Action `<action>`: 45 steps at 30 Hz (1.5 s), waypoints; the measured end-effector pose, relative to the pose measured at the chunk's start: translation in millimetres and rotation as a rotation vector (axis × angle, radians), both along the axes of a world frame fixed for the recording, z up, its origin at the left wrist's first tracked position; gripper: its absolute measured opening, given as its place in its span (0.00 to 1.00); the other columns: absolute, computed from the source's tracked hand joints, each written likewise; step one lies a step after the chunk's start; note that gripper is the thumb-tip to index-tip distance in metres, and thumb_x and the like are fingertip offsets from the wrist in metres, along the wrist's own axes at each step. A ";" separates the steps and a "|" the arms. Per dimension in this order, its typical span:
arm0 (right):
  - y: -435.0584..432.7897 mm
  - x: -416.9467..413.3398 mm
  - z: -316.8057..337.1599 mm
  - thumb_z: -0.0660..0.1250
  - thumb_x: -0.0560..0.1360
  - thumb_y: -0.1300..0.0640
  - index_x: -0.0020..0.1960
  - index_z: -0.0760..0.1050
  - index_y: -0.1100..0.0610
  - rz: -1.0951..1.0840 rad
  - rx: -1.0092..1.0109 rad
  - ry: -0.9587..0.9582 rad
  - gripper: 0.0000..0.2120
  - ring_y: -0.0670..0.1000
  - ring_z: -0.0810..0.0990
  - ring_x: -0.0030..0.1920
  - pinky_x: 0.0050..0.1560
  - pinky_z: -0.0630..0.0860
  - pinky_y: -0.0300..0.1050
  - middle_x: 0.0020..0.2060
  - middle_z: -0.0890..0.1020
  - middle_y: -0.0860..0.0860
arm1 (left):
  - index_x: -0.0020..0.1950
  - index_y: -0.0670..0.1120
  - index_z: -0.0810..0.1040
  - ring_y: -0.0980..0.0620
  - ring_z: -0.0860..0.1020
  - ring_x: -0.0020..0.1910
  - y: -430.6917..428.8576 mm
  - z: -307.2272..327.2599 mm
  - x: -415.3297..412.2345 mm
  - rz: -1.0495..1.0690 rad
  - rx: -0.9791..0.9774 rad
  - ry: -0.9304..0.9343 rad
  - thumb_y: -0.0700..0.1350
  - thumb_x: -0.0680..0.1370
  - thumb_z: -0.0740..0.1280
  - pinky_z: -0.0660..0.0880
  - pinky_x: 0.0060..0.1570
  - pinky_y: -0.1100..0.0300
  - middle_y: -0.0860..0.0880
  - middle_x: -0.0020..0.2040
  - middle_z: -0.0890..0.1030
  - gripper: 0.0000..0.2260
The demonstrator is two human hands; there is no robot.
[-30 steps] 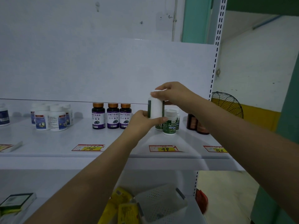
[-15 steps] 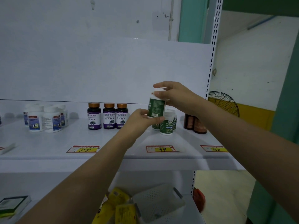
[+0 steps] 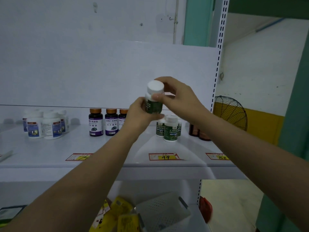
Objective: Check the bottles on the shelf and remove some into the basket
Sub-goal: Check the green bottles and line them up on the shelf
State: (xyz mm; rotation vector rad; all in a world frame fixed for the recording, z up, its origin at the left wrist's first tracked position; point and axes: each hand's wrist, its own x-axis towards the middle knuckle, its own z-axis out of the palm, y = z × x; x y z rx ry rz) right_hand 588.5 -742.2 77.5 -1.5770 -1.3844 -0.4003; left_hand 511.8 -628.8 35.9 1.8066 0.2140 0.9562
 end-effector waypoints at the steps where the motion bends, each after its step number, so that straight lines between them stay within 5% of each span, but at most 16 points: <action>1: -1.2 -5.0 -3.9 0.70 0.74 0.57 0.63 0.73 0.56 -0.029 0.044 -0.147 0.18 0.46 0.77 0.58 0.59 0.75 0.38 0.57 0.80 0.48 | 0.59 0.46 0.73 0.51 0.76 0.55 2.1 6.0 -0.3 -0.004 0.031 -0.032 0.37 0.66 0.76 0.74 0.51 0.59 0.51 0.54 0.79 0.24; 4: -3.5 -8.6 -19.0 0.69 0.74 0.58 0.66 0.71 0.61 -0.065 0.142 -0.437 0.22 0.50 0.76 0.61 0.63 0.73 0.44 0.61 0.78 0.53 | 0.58 0.49 0.74 0.51 0.76 0.56 5.7 18.6 -3.4 0.013 0.157 -0.120 0.34 0.66 0.75 0.75 0.56 0.56 0.52 0.53 0.79 0.23; 9: -4.5 -3.9 -20.2 0.68 0.75 0.60 0.66 0.70 0.63 -0.068 0.216 -0.457 0.22 0.53 0.75 0.62 0.63 0.74 0.49 0.62 0.77 0.56 | 0.59 0.47 0.75 0.51 0.76 0.58 7.1 23.2 -4.4 0.023 0.246 -0.149 0.36 0.66 0.76 0.74 0.59 0.56 0.52 0.54 0.79 0.24; 12: -4.8 -7.4 -3.1 0.67 0.76 0.58 0.68 0.69 0.58 -0.020 0.219 -0.229 0.21 0.48 0.77 0.60 0.61 0.75 0.41 0.62 0.77 0.52 | 0.58 0.46 0.77 0.53 0.78 0.56 6.0 27.6 -8.6 -0.026 0.200 -0.091 0.40 0.66 0.77 0.75 0.58 0.56 0.51 0.54 0.81 0.22; 16: -4.0 -5.5 37.0 0.64 0.78 0.58 0.65 0.72 0.58 0.124 0.133 0.240 0.16 0.51 0.80 0.56 0.55 0.79 0.43 0.58 0.79 0.54 | 0.54 0.48 0.77 0.61 0.77 0.44 -1.6 36.2 -12.5 -0.017 0.106 0.046 0.53 0.67 0.75 0.70 0.36 0.67 0.54 0.46 0.81 0.19; 21: 0.5 4.4 50.1 0.62 0.79 0.57 0.62 0.73 0.64 0.181 -0.189 0.654 0.14 0.56 0.81 0.49 0.43 0.80 0.44 0.55 0.79 0.58 | 0.55 0.43 0.77 0.51 0.80 0.48 -5.0 28.7 -7.4 -0.130 -0.041 0.162 0.57 0.65 0.75 0.76 0.57 0.55 0.46 0.48 0.82 0.26; 28: -0.2 19.8 28.9 0.61 0.80 0.58 0.63 0.72 0.64 0.142 -0.297 0.837 0.15 0.55 0.81 0.46 0.39 0.81 0.44 0.55 0.78 0.60 | 0.52 0.43 0.78 0.51 0.80 0.48 -4.2 11.1 -1.8 -0.164 -0.132 0.297 0.57 0.66 0.74 0.78 0.52 0.60 0.45 0.48 0.82 0.23; 33: -3.6 17.7 31.2 0.63 0.79 0.55 0.58 0.75 0.60 0.117 -0.294 0.778 0.12 0.52 0.83 0.45 0.40 0.81 0.44 0.50 0.81 0.55 | 0.44 0.47 0.75 0.50 0.79 0.47 -10.4 13.6 -0.5 -0.083 -0.068 0.303 0.59 0.66 0.74 0.77 0.50 0.58 0.47 0.44 0.81 0.18; 37: 1.8 7.8 35.3 0.69 0.72 0.42 0.53 0.80 0.58 -0.130 -0.267 0.472 0.20 0.52 0.81 0.51 0.54 0.79 0.47 0.50 0.83 0.52 | 0.49 0.47 0.72 0.56 0.74 0.39 -19.3 11.3 6.3 0.175 0.132 0.259 0.61 0.66 0.73 0.67 0.31 0.62 0.50 0.42 0.76 0.23; 41: 8.3 3.5 38.3 0.73 0.69 0.45 0.54 0.79 0.66 -0.268 -0.196 0.305 0.25 0.55 0.82 0.51 0.55 0.79 0.52 0.49 0.83 0.58 | 0.55 0.44 0.70 0.53 0.75 0.43 -25.6 5.4 9.5 0.233 0.129 0.210 0.62 0.64 0.75 0.66 0.30 0.62 0.50 0.46 0.76 0.30; 45: 6.3 8.8 38.5 0.73 0.72 0.50 0.48 0.80 0.64 -0.206 -0.203 0.332 0.16 0.56 0.82 0.51 0.57 0.78 0.55 0.48 0.83 0.58 | 0.60 0.45 0.69 0.57 0.73 0.44 -19.1 2.4 0.2 0.082 0.111 0.260 0.58 0.69 0.73 0.65 0.33 0.65 0.52 0.50 0.75 0.27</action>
